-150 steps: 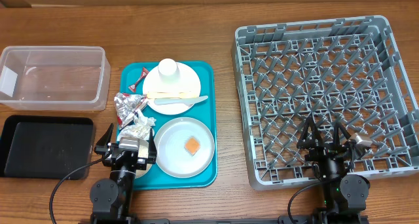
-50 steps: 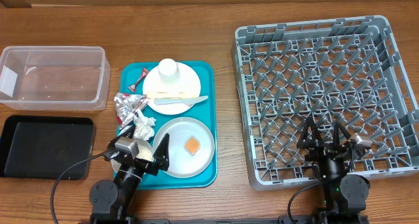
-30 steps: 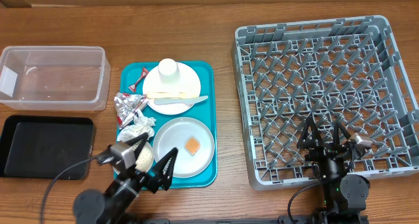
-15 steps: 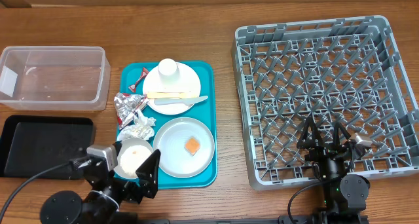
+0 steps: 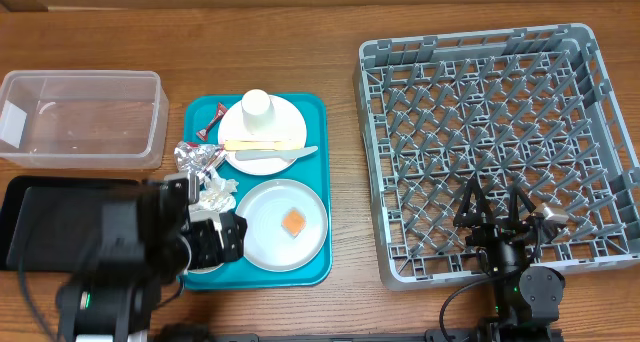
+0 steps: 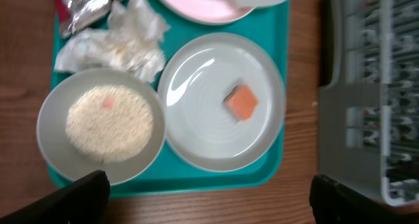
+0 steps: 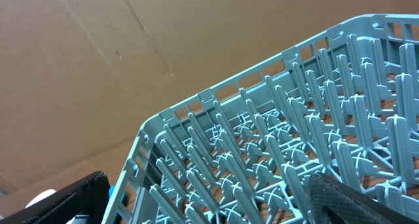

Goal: Sort waste into correct bins and load items into the dishwasher rack
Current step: 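Move the left gripper over the white rice bowl on the teal tray, then grasp the rim of the white rice bowl with the left gripper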

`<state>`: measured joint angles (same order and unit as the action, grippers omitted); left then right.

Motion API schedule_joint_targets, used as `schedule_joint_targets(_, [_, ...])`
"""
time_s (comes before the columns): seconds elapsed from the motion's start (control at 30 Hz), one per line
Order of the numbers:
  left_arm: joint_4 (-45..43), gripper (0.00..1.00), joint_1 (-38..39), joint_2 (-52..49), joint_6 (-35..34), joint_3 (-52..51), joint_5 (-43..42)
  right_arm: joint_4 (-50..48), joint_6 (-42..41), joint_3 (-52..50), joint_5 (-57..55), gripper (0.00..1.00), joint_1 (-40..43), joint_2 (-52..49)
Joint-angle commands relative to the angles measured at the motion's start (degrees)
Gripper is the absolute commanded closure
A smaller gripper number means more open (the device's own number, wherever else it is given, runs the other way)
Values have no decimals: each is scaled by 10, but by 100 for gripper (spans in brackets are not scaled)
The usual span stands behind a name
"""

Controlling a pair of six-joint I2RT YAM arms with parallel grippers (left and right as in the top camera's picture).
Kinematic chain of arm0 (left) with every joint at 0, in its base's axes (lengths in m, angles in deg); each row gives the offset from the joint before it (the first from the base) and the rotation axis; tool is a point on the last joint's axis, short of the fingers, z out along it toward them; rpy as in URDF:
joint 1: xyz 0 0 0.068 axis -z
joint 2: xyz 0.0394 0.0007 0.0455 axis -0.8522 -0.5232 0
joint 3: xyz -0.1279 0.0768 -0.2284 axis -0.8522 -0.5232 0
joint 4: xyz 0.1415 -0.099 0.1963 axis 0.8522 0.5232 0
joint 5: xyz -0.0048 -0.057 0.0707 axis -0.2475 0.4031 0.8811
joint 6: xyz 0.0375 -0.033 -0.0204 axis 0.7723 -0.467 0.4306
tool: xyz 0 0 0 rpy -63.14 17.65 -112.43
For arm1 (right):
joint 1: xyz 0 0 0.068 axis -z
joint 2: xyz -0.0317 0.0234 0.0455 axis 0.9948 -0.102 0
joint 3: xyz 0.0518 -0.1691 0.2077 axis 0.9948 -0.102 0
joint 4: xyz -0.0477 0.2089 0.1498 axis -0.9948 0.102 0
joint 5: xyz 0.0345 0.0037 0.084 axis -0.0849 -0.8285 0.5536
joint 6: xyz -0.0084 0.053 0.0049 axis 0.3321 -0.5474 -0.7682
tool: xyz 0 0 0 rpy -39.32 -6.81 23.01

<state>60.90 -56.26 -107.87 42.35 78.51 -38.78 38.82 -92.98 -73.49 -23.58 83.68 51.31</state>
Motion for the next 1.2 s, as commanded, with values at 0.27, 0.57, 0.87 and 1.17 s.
schedule_joint_targets(0.27, [19,0,0,-129,-30,18,-43,-4,2,-6,-1,0,-2,3])
schedule_joint_targets(0.57, [27,0,71,-221,-100,18,59,-4,2,-6,-1,0,-2,3])
schedule_joint_targets(0.87, [23,0,124,-271,-210,14,154,-4,2,-6,-1,0,-2,3])
schedule_joint_targets(1.17, [-22,0,124,-309,-203,-8,139,-4,2,-6,-1,0,-2,3])
